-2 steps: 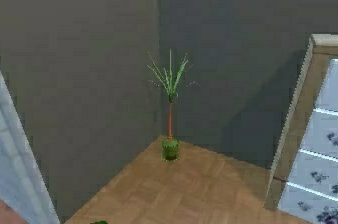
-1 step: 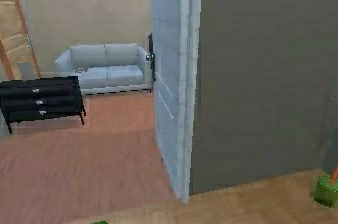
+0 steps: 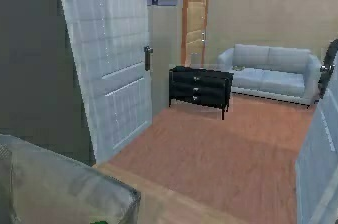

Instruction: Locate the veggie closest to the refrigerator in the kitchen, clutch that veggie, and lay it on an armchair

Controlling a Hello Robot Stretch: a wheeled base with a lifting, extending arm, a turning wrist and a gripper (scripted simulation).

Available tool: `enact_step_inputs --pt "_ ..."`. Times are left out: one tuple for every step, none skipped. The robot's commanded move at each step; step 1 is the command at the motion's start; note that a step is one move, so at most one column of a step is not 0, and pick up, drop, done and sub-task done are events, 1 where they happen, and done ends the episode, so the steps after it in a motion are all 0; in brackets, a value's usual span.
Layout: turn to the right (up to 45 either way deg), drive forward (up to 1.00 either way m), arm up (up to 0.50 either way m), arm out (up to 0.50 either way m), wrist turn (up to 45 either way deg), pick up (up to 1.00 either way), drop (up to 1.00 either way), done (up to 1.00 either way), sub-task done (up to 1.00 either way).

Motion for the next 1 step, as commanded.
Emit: enact_step_inputs --pt "45.0 0.0 0.0 0.0 0.0 0.0 0.0 0.0 0.0"
